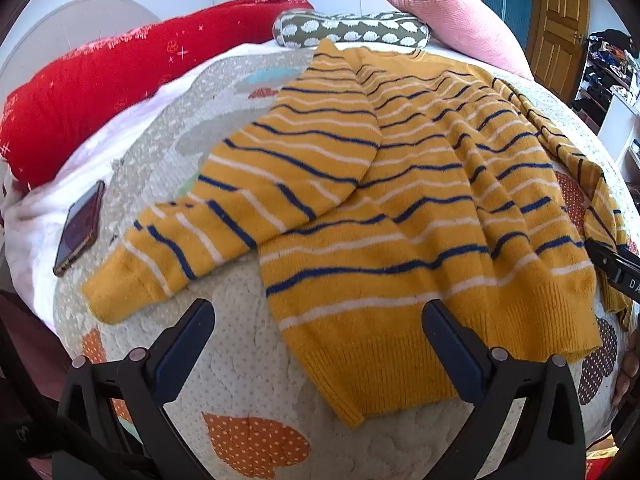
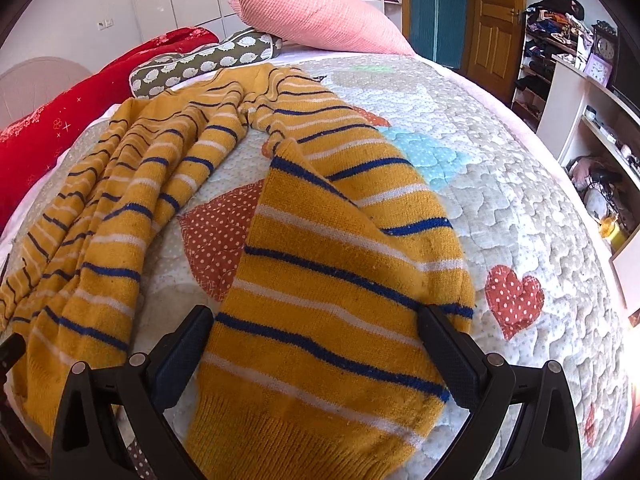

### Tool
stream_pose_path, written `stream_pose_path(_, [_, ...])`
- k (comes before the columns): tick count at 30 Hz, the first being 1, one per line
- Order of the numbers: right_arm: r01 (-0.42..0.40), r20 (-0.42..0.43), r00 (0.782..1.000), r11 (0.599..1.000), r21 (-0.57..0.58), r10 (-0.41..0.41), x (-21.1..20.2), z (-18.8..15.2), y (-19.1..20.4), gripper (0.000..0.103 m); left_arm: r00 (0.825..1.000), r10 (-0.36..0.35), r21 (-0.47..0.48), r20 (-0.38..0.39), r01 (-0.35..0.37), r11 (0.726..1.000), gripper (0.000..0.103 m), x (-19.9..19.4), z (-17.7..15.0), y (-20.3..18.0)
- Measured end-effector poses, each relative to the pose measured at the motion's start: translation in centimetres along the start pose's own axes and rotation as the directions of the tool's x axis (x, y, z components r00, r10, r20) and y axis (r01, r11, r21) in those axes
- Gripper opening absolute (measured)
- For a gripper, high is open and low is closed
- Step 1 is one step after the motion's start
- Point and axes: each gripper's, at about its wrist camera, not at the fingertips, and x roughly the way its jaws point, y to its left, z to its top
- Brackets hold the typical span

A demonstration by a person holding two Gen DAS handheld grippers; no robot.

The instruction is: Fold small clothes

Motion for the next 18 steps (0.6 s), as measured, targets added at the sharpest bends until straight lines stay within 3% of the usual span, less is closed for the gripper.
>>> stream_pose_path(3, [0.021,0.022,1.000,0.999,-0.035,-0.021,-1.0,-1.5,0.9,0.102,0.998,-0.045,-0.036,-0.039,0.044,0.998,0.103,1.1,-1.0,0.7])
stream_pose_path(10, [0.077,0.048,0.996,0.995,-0.064,-0.074,-3.0,-4.8,2.2,0.103,0.993,-0.113,-0.122,0.034,0.117,0.986,0.103,1.0,-3.1,2.1])
stream_pose_path(18, [0.101,0.080,0.992,0.994,-0.035,-0.098,-3.5,-5.9,2.2,0.103,0.990,-0.124,-0.078,0.062,0.128,0.989,0.103,-0.2,-4.1,1.8])
